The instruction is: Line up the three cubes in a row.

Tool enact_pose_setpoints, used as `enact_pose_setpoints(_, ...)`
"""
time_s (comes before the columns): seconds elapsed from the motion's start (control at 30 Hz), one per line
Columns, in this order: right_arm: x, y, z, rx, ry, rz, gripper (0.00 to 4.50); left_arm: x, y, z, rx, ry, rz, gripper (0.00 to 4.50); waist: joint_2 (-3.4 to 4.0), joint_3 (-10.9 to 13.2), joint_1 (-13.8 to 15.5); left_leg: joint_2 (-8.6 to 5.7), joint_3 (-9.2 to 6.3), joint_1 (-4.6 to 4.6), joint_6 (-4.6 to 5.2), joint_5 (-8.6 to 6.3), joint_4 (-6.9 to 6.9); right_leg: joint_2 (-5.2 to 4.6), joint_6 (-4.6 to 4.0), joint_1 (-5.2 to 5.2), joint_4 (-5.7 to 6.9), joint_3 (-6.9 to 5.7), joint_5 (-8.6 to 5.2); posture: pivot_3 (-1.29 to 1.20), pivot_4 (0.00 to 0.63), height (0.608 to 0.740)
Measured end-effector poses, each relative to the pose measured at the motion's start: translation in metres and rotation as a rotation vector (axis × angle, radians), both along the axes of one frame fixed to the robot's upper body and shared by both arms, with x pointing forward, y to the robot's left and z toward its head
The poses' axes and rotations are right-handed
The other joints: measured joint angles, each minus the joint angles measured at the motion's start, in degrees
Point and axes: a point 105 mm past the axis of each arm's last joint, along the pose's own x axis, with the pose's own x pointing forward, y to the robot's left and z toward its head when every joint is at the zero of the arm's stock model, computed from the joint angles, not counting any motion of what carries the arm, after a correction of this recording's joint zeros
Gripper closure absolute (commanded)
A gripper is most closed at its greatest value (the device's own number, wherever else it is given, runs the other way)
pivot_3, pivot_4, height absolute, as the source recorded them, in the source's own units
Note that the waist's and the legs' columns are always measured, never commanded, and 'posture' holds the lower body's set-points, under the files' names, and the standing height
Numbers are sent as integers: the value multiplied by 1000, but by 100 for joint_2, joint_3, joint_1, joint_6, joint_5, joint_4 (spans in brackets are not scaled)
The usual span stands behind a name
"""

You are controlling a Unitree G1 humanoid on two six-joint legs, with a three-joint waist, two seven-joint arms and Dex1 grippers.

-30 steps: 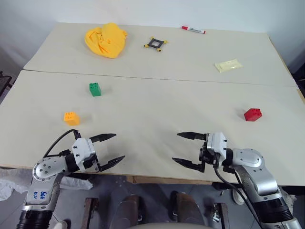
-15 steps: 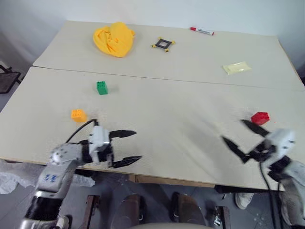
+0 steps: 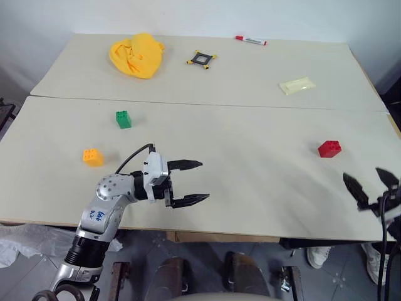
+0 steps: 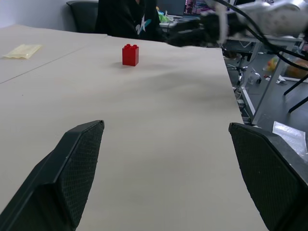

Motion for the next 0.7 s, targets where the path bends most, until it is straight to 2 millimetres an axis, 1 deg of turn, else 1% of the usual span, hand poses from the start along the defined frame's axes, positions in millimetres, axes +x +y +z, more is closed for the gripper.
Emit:
enact_pose_setpoints(0.13,28,6,4,21,86,-11,0,0,3,-4,-2,18,18,97,1,0,43,-9,-5,-18,2,1,11,-7,5,-4,-7,-7,2,0,150,740)
enact_pose_setpoints(0.2,41,5,8,-2,131,-26,0,0,3,-4,-3,19,24,97,2,-1,76,-10,-9,-20,3,1,10,-7,5,-4,-9,-13,3,0,150,740)
enact_pose_setpoints(0.3,49,2,8,18,151,-45,0,0,3,-4,-4,21,30,97,2,0,122,-9,-10,-26,3,1,10,-5,5,-4,-14,-19,3,0,150,740)
enact_pose_setpoints(0.43,62,1,3,26,180,-62,0,-1,5,-5,1,26,35,97,2,-1,125,-10,-8,-26,3,1,10,-5,6,-4,-14,-21,3,0,150,740)
enact_pose_setpoints(0.53,67,1,-9,39,213,-74,537,0,6,-5,-6,37,42,0,2,-1,126,-9,-9,-27,3,1,10,-4,6,-4,-14,-23,3,0,150,740)
enact_pose_setpoints(0.63,68,7,-19,48,237,-62,1513,3,11,0,-23,38,69,0,2,0,121,-9,-8,-28,3,1,10,-4,6,-4,-14,-22,3,0,150,740)
enact_pose_setpoints(0.7,68,9,-21,45,241,-49,2178,3,14,2,-17,29,80,0,2,0,121,-9,-8,-27,3,1,10,-4,6,-4,-14,-22,3,0,150,740)
